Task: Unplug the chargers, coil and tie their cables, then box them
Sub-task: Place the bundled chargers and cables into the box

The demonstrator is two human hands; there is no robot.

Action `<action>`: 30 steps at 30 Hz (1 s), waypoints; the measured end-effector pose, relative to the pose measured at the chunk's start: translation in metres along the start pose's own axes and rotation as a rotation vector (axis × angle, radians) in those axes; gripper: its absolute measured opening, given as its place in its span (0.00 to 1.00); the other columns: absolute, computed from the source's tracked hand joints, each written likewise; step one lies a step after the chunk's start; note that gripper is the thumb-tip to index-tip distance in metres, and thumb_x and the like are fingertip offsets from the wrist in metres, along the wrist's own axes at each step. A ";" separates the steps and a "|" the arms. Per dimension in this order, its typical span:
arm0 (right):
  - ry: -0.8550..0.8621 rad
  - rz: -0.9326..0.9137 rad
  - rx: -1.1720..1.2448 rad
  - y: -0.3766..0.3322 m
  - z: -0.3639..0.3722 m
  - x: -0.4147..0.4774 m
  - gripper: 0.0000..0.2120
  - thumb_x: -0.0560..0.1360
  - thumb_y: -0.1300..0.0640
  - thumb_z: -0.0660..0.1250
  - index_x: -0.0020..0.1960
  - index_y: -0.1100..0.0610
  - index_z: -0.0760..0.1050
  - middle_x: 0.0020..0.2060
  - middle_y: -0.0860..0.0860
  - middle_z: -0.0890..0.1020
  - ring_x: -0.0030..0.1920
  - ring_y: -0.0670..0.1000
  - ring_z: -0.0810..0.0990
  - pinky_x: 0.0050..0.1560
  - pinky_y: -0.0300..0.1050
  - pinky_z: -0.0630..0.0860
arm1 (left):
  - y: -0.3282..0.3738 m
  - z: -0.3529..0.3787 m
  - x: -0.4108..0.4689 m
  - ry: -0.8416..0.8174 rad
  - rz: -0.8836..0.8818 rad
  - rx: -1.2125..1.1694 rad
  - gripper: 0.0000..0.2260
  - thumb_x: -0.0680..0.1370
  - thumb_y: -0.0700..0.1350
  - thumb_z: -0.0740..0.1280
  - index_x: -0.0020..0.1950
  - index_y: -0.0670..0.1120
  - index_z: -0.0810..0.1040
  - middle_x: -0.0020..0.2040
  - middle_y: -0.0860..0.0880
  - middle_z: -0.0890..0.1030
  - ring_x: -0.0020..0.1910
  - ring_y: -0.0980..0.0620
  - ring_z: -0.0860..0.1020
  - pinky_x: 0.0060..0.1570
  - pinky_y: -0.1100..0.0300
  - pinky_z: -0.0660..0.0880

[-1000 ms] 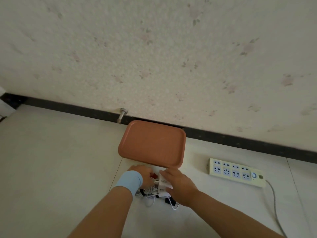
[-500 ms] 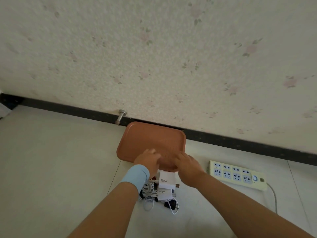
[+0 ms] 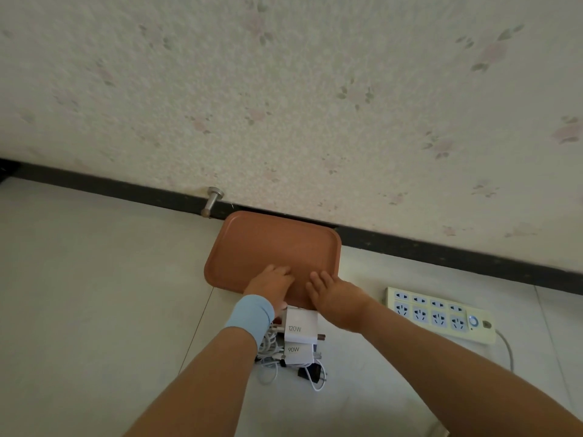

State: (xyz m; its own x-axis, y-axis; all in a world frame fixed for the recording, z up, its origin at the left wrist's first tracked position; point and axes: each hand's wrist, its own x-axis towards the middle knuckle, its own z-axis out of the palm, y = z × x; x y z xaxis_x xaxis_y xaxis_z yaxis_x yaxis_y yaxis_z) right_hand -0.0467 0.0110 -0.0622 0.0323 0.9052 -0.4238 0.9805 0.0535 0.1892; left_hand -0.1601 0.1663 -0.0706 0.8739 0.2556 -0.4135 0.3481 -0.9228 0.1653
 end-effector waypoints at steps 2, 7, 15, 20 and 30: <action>-0.021 -0.003 0.004 0.002 0.000 -0.001 0.27 0.87 0.58 0.50 0.80 0.68 0.46 0.78 0.70 0.53 0.76 0.71 0.59 0.76 0.62 0.61 | -0.001 0.001 0.001 -0.039 0.015 0.019 0.27 0.79 0.45 0.68 0.77 0.46 0.65 0.79 0.48 0.59 0.76 0.46 0.58 0.73 0.52 0.62; 0.000 -0.038 -0.005 0.007 0.001 -0.003 0.27 0.87 0.57 0.48 0.80 0.66 0.45 0.78 0.70 0.52 0.76 0.71 0.58 0.77 0.62 0.60 | -0.004 0.002 -0.006 -0.064 0.049 0.083 0.27 0.83 0.51 0.58 0.80 0.47 0.54 0.81 0.49 0.51 0.79 0.48 0.50 0.76 0.58 0.49; 0.167 0.042 -0.067 0.004 -0.002 -0.007 0.27 0.84 0.55 0.60 0.78 0.65 0.59 0.70 0.71 0.71 0.63 0.71 0.77 0.62 0.63 0.77 | -0.003 -0.010 -0.023 0.158 0.036 -0.024 0.26 0.79 0.49 0.63 0.77 0.53 0.62 0.79 0.54 0.59 0.76 0.53 0.57 0.75 0.55 0.54; 0.328 0.126 0.127 0.012 -0.009 -0.009 0.27 0.70 0.54 0.77 0.66 0.58 0.76 0.58 0.58 0.82 0.51 0.58 0.84 0.50 0.52 0.83 | -0.007 -0.027 -0.026 0.230 -0.073 0.032 0.30 0.77 0.39 0.64 0.77 0.55 0.61 0.77 0.53 0.61 0.75 0.51 0.60 0.76 0.53 0.49; 0.626 0.423 0.165 0.016 -0.051 -0.003 0.21 0.69 0.66 0.65 0.61 0.57 0.80 0.56 0.58 0.82 0.47 0.59 0.83 0.54 0.57 0.80 | -0.014 -0.072 -0.021 0.442 -0.120 0.041 0.24 0.77 0.36 0.60 0.70 0.55 0.72 0.69 0.54 0.73 0.67 0.49 0.69 0.67 0.56 0.59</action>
State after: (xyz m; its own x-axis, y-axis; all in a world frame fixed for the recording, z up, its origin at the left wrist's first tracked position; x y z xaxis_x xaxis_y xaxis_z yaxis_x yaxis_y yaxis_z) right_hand -0.0409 0.0303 -0.0130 0.3430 0.9071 0.2440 0.9269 -0.3689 0.0687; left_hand -0.1582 0.1945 0.0006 0.8921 0.4518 -0.0041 0.4500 -0.8875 0.0998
